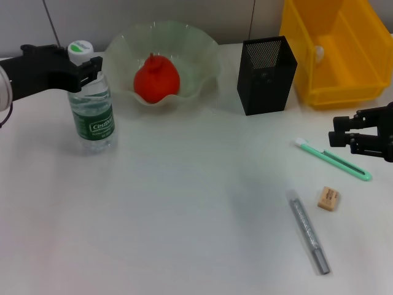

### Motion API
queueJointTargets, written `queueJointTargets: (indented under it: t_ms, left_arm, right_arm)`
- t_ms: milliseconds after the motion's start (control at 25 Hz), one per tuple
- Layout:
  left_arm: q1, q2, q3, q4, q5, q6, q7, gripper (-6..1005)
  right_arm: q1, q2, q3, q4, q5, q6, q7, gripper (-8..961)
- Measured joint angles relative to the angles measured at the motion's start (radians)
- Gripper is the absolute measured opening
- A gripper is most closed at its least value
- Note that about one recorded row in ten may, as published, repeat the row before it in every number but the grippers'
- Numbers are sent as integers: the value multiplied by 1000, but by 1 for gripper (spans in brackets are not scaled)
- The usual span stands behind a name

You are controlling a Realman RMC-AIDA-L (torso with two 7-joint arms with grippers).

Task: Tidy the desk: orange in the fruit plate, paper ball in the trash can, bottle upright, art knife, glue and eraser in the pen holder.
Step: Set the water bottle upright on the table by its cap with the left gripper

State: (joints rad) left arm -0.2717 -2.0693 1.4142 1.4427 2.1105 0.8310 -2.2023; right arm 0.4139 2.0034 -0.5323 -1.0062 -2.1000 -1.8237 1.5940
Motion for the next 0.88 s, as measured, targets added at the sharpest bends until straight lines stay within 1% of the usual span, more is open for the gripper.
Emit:
queueJointTargets:
  t_ms: [240, 360, 400, 560, 880]
  left_arm:
    - [11, 0, -11, -25, -46, -6, 38, 434]
    - [16, 0, -12, -33, -65, -10, 53, 434]
    - [23, 0, -16, -42, -112, -11, 86, 434]
    - [31, 0, -32, -54, -182, -11, 141, 434]
    - [33, 0, -36, -72, -209, -11, 168, 434]
  right_arm:
    - [0, 0, 0, 0, 1, -3, 2, 352]
    - [0, 4, 1, -2, 2, -3, 3, 352]
    - [0, 5, 2, -3, 2, -3, 3, 352]
    - [-2, 6, 3, -4, 3, -4, 3, 353]
    - [-6, 6, 4, -6, 6, -7, 3, 353]
